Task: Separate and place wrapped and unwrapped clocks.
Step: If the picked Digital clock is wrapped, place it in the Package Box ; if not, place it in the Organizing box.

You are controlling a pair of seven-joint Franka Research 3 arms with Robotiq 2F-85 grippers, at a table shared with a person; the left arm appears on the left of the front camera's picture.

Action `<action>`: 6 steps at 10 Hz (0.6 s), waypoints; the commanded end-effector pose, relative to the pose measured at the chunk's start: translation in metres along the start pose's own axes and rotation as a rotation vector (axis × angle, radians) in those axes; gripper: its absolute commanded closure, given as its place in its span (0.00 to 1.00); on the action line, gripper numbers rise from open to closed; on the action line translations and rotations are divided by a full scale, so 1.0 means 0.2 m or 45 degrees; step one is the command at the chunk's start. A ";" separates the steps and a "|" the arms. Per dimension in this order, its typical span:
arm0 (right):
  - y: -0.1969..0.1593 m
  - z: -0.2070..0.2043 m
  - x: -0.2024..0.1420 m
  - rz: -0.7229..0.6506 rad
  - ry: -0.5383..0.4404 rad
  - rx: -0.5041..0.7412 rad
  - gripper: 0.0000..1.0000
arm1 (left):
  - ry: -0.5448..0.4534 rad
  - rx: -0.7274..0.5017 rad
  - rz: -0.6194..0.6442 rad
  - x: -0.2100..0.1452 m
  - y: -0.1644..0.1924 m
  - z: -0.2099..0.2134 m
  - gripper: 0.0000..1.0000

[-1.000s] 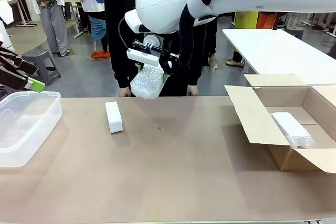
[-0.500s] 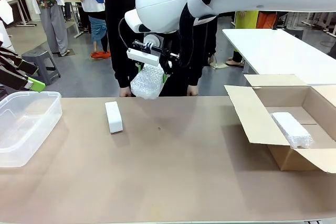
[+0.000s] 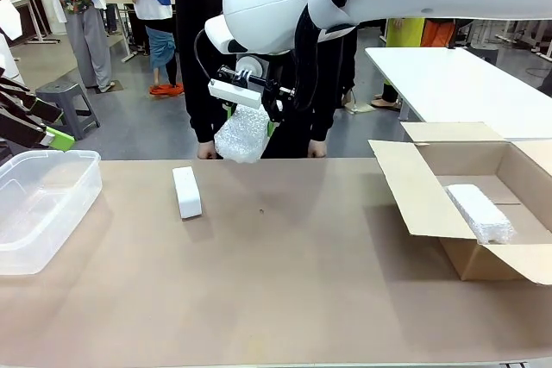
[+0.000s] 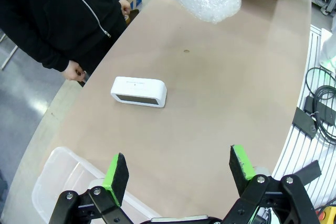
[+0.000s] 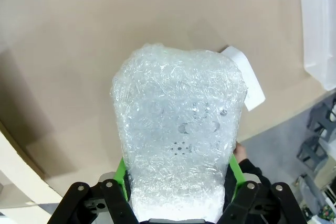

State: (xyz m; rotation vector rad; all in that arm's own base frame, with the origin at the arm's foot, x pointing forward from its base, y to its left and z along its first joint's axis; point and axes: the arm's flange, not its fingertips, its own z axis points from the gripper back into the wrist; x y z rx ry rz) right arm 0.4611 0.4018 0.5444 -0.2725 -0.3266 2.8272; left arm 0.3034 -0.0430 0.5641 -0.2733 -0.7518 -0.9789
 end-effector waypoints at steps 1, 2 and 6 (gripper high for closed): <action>0.02 0.06 0.01 -0.246 0.092 -0.061 0.20 | -0.013 -0.020 0.000 -0.01 0.00 0.00 0.00; 0.10 0.17 0.05 -0.456 0.149 -0.116 0.20 | -0.013 -0.020 0.000 -0.01 0.00 0.00 0.00; 0.61 0.45 0.05 -1.221 0.278 -0.293 0.20 | -0.013 -0.020 0.000 -0.01 0.00 0.00 0.00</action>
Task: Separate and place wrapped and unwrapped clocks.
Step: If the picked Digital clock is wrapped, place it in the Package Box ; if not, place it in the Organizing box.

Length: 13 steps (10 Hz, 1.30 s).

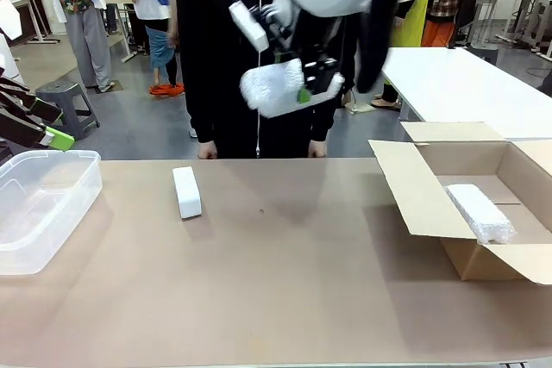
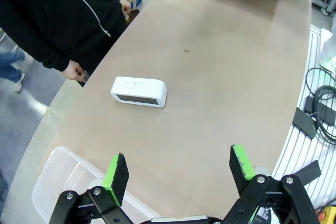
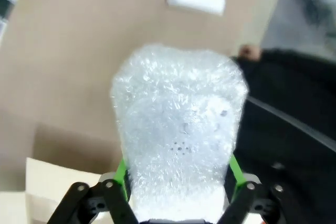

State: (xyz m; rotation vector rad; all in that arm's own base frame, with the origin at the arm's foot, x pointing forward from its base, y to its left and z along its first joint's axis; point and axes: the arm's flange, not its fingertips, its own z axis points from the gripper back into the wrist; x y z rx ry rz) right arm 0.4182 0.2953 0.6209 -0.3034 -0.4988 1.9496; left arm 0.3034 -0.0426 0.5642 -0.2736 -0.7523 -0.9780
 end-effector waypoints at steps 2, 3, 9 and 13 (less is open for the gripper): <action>0.36 -0.05 -0.36 -0.638 0.116 -0.199 0.20 | -0.012 -0.020 -0.001 -0.01 0.00 -0.01 0.00; 0.47 -0.08 -0.49 -0.856 0.143 -0.268 0.20 | -0.012 -0.020 -0.001 -0.01 0.00 -0.01 0.00; 0.89 -0.22 -1.13 -1.780 0.187 -0.289 0.20 | -0.012 -0.020 -0.001 -0.01 0.00 -0.01 0.00; 0.98 -0.40 -1.41 -2.008 0.253 -0.141 0.20 | -0.012 -0.020 -0.001 -0.01 0.00 -0.01 0.00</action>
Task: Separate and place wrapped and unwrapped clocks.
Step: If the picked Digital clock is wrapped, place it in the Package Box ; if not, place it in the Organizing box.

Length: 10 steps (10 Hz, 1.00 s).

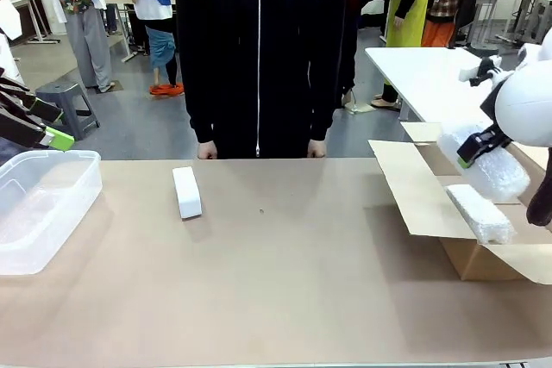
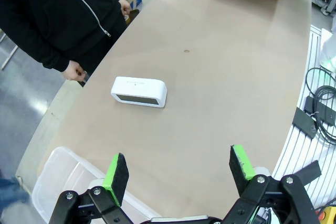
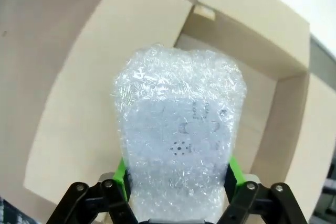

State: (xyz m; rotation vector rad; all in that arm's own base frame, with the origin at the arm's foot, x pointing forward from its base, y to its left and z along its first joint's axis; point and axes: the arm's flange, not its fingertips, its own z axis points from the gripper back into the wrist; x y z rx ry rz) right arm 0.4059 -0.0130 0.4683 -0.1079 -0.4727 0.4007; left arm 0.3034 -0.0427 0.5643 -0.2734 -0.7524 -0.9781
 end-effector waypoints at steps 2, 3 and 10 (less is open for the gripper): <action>-0.11 -0.22 -0.07 -0.209 0.108 0.003 0.20 | -0.012 -0.021 -0.001 -0.01 0.00 -0.01 0.00; -0.14 -0.26 -0.10 -0.242 0.128 0.001 0.20 | -0.012 -0.021 -0.001 -0.01 0.00 -0.01 0.00; -0.16 -0.26 -0.07 -0.228 0.197 -0.081 0.00 | -0.012 -0.021 -0.001 -0.01 0.00 -0.01 0.00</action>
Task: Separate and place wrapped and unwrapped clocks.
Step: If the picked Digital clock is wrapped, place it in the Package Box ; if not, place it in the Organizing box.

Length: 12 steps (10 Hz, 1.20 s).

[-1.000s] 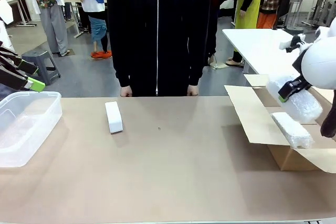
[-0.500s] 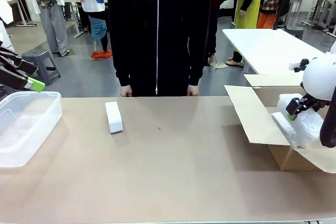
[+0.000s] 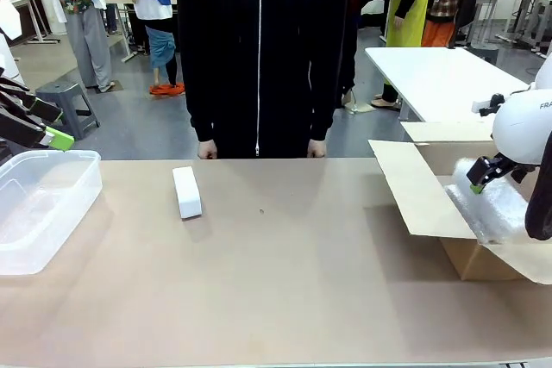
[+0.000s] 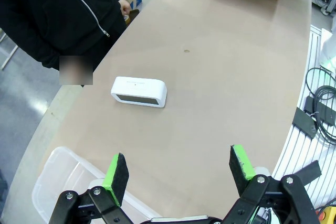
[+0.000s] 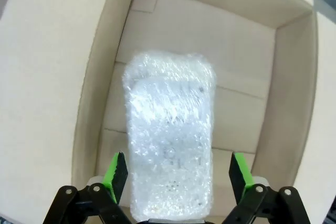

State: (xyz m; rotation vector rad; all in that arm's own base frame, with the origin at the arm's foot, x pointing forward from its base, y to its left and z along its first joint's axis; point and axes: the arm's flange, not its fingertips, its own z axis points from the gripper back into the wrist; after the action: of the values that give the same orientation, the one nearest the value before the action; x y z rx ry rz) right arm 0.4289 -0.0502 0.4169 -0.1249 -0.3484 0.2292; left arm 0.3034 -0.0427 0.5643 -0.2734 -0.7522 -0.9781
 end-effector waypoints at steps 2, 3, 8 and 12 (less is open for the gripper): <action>0.02 0.05 0.03 -0.021 0.017 -0.047 0.00 | -0.013 -0.020 -0.001 -0.01 0.00 -0.01 0.00; 0.02 0.05 0.04 -0.012 0.016 -0.045 0.00 | -0.013 -0.020 -0.001 -0.01 0.00 -0.01 0.00; 0.12 0.42 -0.03 0.131 -0.138 -0.093 0.00 | -0.013 -0.020 -0.001 -0.01 0.00 -0.01 0.00; 0.21 0.80 -0.22 0.169 -0.303 -0.154 0.00 | -0.013 -0.020 -0.001 -0.01 0.00 -0.01 0.00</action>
State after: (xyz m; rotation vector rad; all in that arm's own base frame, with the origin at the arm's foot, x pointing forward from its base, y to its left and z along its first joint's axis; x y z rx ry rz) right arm 0.3441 -0.0091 0.5560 -0.2211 -0.5924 0.3375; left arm 0.3035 -0.0427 0.5642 -0.2733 -0.7518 -0.9781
